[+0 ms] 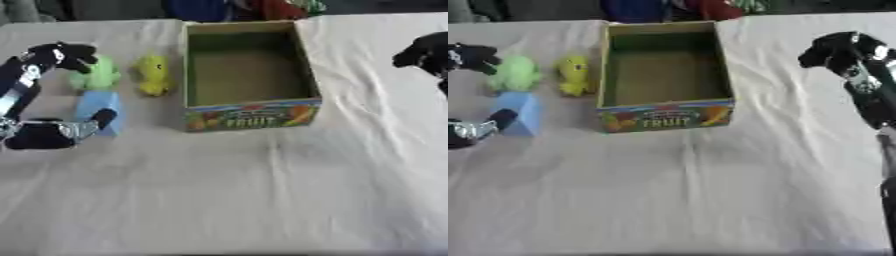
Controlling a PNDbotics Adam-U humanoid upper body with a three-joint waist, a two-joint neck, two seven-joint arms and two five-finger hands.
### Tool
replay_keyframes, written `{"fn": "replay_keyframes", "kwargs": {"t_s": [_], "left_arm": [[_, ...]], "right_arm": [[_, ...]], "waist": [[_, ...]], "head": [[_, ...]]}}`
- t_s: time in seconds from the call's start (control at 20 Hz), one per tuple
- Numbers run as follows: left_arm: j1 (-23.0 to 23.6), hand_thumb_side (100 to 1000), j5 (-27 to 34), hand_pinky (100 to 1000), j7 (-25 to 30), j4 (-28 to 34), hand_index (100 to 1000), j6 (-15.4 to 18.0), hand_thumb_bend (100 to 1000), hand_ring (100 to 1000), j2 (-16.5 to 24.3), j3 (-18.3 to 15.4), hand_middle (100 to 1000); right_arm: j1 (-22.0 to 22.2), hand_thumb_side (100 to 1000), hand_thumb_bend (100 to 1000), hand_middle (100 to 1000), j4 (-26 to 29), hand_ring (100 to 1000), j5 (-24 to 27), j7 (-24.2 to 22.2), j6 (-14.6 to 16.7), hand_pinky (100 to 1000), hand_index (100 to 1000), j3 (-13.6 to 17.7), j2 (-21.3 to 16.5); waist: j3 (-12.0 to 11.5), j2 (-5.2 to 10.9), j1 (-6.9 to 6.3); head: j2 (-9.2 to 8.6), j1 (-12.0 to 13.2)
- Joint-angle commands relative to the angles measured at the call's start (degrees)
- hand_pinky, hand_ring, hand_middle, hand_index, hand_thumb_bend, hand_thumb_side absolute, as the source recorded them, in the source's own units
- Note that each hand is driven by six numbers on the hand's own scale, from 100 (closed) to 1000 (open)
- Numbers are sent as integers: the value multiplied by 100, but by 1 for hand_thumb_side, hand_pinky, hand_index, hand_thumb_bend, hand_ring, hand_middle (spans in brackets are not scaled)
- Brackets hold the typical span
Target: Pick up objects on the table and place them in the box.
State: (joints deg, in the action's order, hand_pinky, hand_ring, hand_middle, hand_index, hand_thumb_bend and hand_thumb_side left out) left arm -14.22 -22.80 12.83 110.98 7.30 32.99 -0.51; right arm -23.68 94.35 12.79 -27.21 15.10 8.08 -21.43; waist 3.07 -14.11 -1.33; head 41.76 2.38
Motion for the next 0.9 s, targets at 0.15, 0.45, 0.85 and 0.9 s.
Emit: {"fn": "replay_keyframes", "kwargs": {"t_s": [0.15,0.45,0.85,0.9], "left_arm": [[-94,386,-55,794,102,100,889,28,499,719,530,55,727],[-261,401,54,794,408,-52,891,19,535,728,1218,187,732],[-756,373,-334,788,926,-535,885,39,598,734,2078,344,729],[-821,370,-389,786,964,-632,884,56,601,731,2133,384,726]], "right_arm": [[-57,624,100,621,58,702,-4,-24,18,727,742,14,-119],[-41,625,100,621,35,703,-17,-44,18,727,742,1,-123],[-17,628,100,621,4,703,-32,-72,12,727,742,-18,-135],[-15,628,100,621,2,703,-34,-76,11,727,742,-21,-135]], "waist": [[11,113,-8],[32,134,-26],[50,167,-66],[56,170,-71]], "head": [[33,6],[44,30],[52,58],[54,58]]}}
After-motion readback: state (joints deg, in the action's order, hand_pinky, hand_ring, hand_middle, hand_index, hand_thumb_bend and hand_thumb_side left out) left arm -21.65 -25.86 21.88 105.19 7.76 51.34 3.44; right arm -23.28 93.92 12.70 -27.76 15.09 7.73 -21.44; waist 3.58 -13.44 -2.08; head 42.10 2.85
